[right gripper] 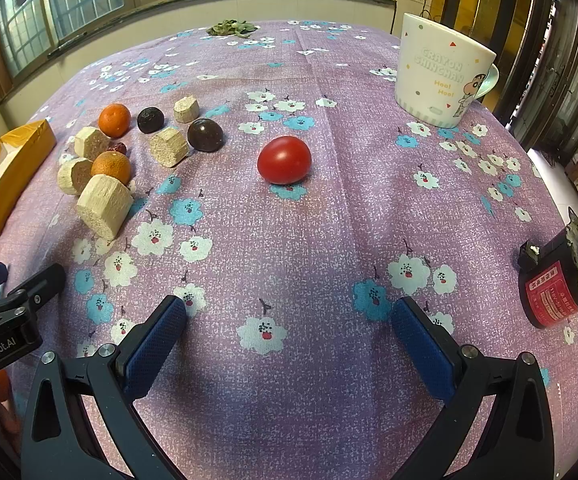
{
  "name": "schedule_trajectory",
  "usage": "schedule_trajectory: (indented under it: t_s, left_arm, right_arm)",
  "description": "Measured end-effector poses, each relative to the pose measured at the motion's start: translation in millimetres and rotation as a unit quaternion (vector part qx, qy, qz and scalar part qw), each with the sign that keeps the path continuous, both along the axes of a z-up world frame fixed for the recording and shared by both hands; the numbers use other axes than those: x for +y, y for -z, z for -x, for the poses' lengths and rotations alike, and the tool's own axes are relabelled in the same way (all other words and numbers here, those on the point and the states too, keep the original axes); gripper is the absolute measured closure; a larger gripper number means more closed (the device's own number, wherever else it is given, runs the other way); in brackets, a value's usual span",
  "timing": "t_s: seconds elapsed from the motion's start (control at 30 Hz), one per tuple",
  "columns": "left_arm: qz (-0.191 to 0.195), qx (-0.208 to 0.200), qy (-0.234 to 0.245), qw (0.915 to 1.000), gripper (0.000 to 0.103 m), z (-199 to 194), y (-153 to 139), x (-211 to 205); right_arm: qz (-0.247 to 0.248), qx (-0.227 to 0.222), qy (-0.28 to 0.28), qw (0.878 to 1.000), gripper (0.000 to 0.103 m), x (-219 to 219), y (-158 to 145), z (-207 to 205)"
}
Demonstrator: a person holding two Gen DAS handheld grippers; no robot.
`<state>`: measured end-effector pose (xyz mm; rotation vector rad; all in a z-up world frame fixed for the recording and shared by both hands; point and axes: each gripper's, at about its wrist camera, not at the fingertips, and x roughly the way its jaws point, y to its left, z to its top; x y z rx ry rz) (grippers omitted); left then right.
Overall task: Organize fruits
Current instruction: 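Move both tools toward the fruit pile and the tray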
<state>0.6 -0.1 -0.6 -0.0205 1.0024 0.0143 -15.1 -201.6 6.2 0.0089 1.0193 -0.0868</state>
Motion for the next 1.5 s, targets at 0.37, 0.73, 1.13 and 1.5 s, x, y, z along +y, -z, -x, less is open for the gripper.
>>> schedule_trajectory:
  t_s: [0.37,0.73,1.13,1.5]
  left_arm:
    - [0.005,-0.004,-0.003,1.0,0.0,2,-3,3]
    - [0.033,-0.052,-0.006,0.9981,0.0,18,-39,38]
    - [0.029,-0.098,-0.016,0.9946,0.0,53,-59,82]
    - [0.027,-0.11,-0.014,0.9934,0.0,60,-63,75]
  right_arm:
    - [0.017,0.0,0.005,1.0,0.0,6,-8,3]
    - [0.019,-0.072,0.009,0.997,0.0,20,-57,26]
    - [0.021,-0.105,-0.001,0.994,0.0,34,-70,47]
    - [0.038,-0.109,-0.028,0.993,0.0,54,-68,52]
